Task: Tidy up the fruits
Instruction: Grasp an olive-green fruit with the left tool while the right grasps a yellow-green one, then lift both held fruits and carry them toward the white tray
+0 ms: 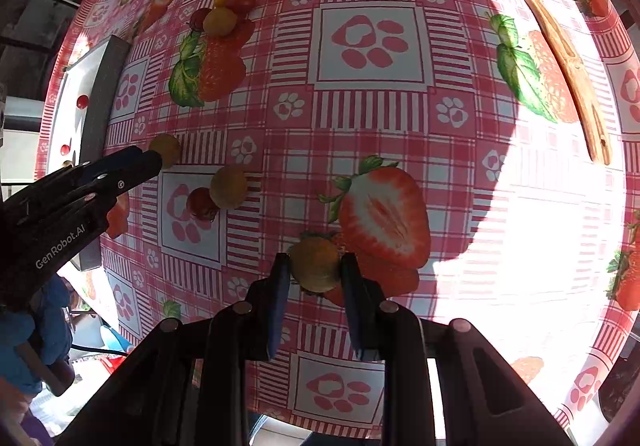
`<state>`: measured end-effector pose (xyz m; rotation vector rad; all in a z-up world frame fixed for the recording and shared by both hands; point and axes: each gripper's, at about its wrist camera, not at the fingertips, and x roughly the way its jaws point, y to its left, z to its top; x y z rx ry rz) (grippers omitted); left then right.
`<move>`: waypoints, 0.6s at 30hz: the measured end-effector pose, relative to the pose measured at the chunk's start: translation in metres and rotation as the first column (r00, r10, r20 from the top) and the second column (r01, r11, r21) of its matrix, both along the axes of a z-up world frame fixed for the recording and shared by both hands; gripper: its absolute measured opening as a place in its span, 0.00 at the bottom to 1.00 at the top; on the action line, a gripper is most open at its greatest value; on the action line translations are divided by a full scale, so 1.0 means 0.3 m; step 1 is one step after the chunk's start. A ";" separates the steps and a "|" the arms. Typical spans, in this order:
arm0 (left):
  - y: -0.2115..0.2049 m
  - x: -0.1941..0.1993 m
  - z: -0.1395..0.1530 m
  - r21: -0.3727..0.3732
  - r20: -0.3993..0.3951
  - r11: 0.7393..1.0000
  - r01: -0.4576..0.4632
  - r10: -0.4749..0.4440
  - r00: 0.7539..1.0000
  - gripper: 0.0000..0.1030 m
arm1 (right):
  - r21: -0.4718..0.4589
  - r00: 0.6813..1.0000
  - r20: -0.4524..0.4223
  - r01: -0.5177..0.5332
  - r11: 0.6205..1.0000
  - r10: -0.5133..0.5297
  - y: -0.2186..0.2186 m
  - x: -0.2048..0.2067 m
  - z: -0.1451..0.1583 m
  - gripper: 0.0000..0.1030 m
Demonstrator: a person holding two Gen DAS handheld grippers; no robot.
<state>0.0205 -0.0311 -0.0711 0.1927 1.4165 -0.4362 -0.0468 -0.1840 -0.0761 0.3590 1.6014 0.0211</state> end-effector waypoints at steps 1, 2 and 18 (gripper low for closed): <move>0.013 0.007 -0.024 0.004 -0.002 1.000 0.001 -0.001 1.000 0.27 | -0.001 1.000 -0.002 0.000 1.000 0.000 0.003 -0.004 -0.005 0.28; 0.012 0.010 -0.037 0.007 -0.005 1.000 0.003 -0.003 1.000 0.27 | -0.002 1.000 -0.003 0.000 1.000 0.000 0.001 -0.006 -0.006 0.28; -0.118 0.097 -0.088 0.050 0.045 0.999 0.017 -0.019 0.999 0.44 | 0.010 1.000 -0.007 0.016 1.000 -0.016 -0.023 -0.024 -0.013 0.28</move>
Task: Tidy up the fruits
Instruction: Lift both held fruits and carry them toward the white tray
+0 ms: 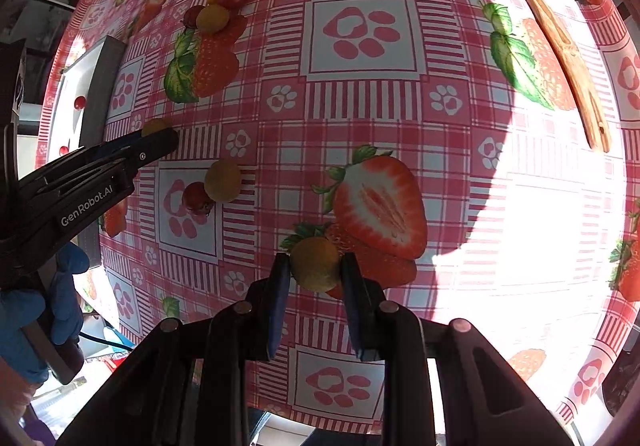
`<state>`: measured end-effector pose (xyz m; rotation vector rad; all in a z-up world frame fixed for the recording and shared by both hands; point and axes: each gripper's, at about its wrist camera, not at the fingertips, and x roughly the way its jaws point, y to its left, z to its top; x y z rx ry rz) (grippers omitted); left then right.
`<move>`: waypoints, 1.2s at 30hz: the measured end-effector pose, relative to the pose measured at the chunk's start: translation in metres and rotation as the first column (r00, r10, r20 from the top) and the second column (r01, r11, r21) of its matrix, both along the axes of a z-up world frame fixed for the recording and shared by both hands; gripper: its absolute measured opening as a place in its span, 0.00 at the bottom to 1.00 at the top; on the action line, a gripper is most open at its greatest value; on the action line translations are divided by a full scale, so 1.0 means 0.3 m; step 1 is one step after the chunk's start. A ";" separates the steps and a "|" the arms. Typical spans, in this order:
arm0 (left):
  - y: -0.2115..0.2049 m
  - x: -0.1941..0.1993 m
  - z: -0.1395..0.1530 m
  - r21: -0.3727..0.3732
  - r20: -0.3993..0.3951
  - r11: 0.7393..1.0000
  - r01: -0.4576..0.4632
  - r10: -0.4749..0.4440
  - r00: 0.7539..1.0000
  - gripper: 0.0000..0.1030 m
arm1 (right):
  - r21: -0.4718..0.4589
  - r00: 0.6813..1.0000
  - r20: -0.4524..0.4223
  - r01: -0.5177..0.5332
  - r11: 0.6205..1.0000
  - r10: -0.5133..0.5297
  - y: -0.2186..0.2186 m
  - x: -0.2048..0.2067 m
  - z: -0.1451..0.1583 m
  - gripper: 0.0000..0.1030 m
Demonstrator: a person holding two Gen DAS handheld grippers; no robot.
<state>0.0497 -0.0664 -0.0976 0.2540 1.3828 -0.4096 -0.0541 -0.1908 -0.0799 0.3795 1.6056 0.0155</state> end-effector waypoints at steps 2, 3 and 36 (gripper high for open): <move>-0.017 0.001 -0.005 0.011 0.013 1.000 0.006 -0.007 1.000 0.46 | 0.001 1.000 0.000 0.001 1.000 -0.001 -0.005 -0.006 0.000 0.28; -0.024 0.001 -0.005 0.013 0.019 1.000 0.011 -0.011 1.000 0.46 | 0.002 1.000 -0.001 0.002 1.000 -0.002 -0.008 -0.008 -0.001 0.28; 0.253 -0.024 0.168 -0.123 0.032 0.985 -0.118 0.123 0.992 0.25 | 0.003 0.996 0.067 -0.063 0.998 0.063 0.056 0.094 0.094 0.28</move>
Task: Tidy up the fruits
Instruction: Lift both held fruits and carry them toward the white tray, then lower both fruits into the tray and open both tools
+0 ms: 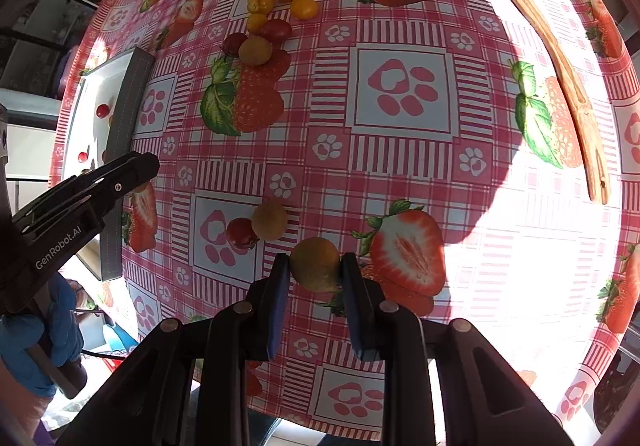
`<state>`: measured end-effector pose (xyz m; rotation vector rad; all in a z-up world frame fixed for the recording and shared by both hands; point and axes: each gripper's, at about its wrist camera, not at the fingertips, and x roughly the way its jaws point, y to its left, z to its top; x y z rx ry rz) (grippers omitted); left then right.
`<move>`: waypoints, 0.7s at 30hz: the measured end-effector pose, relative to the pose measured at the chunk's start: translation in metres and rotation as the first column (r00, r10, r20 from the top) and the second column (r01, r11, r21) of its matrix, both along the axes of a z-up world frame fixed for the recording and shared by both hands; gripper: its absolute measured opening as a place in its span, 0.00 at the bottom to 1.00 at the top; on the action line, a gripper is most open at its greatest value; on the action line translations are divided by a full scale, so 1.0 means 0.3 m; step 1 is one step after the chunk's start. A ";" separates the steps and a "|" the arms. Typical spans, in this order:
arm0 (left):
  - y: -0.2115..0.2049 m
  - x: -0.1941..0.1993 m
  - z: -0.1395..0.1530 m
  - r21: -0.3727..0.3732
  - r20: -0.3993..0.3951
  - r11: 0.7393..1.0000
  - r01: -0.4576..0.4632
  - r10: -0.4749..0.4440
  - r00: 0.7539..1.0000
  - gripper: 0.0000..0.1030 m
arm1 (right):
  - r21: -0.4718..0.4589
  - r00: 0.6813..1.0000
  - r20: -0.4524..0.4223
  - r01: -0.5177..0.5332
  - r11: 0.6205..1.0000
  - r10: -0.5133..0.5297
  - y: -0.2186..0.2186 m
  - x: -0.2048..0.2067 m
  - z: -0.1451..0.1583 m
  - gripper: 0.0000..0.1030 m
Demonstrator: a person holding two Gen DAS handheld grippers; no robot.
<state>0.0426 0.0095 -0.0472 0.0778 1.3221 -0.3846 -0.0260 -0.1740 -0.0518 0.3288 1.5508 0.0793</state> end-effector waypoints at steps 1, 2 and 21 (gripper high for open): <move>0.015 -0.001 0.003 0.003 0.001 1.000 -0.009 0.009 1.000 0.25 | 0.001 1.000 0.003 -0.006 1.000 0.006 0.011 0.008 0.004 0.28; 0.028 -0.002 0.006 0.004 0.003 1.000 -0.018 0.018 1.000 0.25 | 0.003 1.000 0.006 -0.014 1.000 0.014 0.023 0.018 0.008 0.28; 0.363 -0.022 0.033 0.008 0.045 0.972 -0.233 0.232 0.972 0.25 | -0.011 0.968 0.048 -0.245 0.970 0.245 0.337 0.201 0.053 0.28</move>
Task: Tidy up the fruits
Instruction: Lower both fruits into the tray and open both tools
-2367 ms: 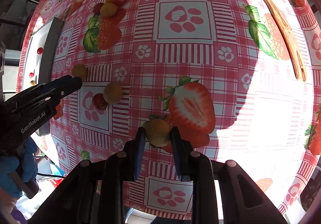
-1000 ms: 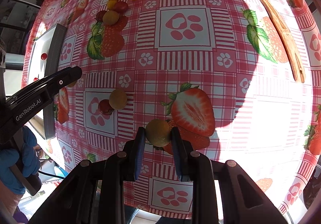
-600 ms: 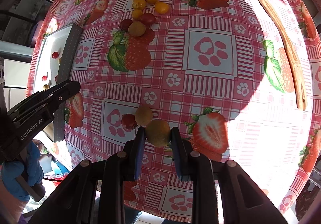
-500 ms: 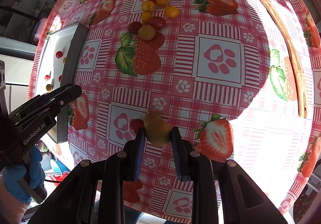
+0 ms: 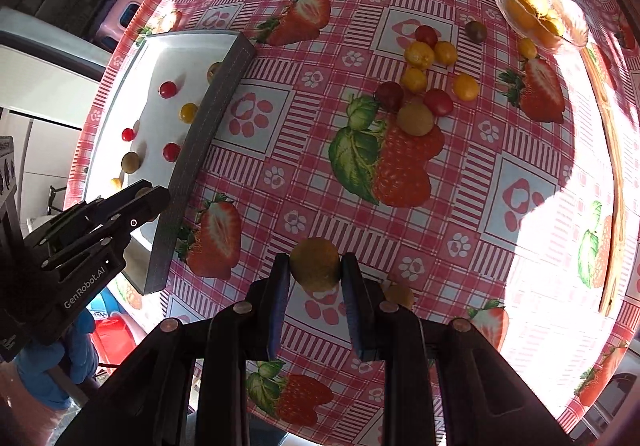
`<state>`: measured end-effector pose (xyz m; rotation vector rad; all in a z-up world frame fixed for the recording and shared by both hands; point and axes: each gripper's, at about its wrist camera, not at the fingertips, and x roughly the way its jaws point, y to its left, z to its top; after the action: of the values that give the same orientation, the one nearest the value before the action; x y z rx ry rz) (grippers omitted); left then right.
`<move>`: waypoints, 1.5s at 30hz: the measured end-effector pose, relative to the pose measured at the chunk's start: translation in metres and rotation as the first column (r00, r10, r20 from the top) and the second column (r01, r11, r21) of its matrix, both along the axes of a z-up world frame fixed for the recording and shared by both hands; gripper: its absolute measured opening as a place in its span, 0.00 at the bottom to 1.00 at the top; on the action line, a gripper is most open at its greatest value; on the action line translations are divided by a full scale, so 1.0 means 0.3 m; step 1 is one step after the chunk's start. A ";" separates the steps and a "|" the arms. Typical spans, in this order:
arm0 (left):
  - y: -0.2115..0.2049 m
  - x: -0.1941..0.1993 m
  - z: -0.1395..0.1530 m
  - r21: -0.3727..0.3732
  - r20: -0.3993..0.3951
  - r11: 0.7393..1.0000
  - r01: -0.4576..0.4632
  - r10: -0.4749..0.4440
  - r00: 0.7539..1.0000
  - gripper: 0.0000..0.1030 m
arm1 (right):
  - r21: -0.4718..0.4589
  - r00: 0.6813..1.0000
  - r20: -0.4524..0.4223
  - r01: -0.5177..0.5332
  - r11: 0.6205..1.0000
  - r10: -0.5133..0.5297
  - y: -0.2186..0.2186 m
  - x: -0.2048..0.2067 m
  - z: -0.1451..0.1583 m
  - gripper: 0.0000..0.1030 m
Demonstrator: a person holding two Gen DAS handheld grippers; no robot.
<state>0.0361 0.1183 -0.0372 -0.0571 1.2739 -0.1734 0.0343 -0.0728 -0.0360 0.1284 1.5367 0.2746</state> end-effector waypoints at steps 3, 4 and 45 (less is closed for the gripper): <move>0.064 -0.002 -0.001 0.010 0.005 0.999 -0.043 0.043 0.999 0.25 | 0.005 0.999 0.008 -0.040 0.999 0.040 0.058 0.027 0.004 0.28; 0.085 -0.001 -0.001 0.013 0.006 0.998 -0.057 0.057 0.998 0.25 | 0.009 0.999 0.010 -0.052 0.999 0.052 0.077 0.038 0.005 0.28; 0.315 0.400 -0.160 0.189 0.038 0.956 -0.225 0.222 0.974 0.26 | 0.018 0.980 -0.003 -0.201 0.979 0.201 0.528 0.551 -0.184 0.28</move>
<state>0.1561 0.2127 -0.0851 -0.0335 1.2526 0.1442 0.1996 0.0855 -0.0912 -0.0132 1.5541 0.4481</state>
